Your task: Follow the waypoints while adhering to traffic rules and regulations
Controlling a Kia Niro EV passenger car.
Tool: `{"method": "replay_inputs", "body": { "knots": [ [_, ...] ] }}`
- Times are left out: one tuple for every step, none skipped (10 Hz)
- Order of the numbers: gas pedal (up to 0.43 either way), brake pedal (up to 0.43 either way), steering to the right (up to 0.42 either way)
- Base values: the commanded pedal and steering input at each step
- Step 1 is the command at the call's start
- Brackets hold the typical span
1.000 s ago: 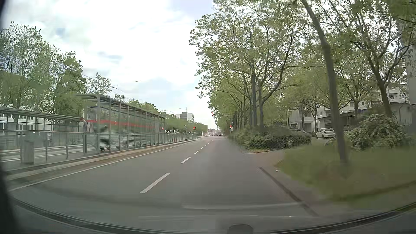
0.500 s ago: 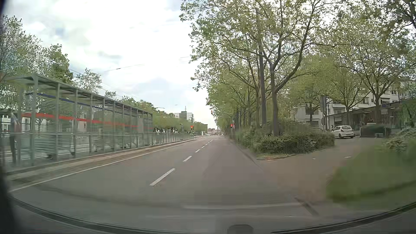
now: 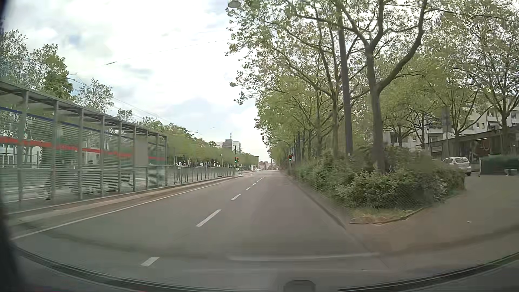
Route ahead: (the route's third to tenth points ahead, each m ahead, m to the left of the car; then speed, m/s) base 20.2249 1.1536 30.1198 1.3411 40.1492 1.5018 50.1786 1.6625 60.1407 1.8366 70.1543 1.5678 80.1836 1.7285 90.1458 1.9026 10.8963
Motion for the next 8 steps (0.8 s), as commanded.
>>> {"method": "replay_inputs", "body": {
  "knots": [
    [0.047,0.03,0.001],
    [0.047,0.03,0.001],
    [0.047,0.03,0.001],
    [0.047,0.03,0.001],
    [0.047,0.03,0.001],
    [0.047,0.03,0.001],
    [0.039,0.03,0.001],
    [0.028,0.03,0.001]
  ]
}}
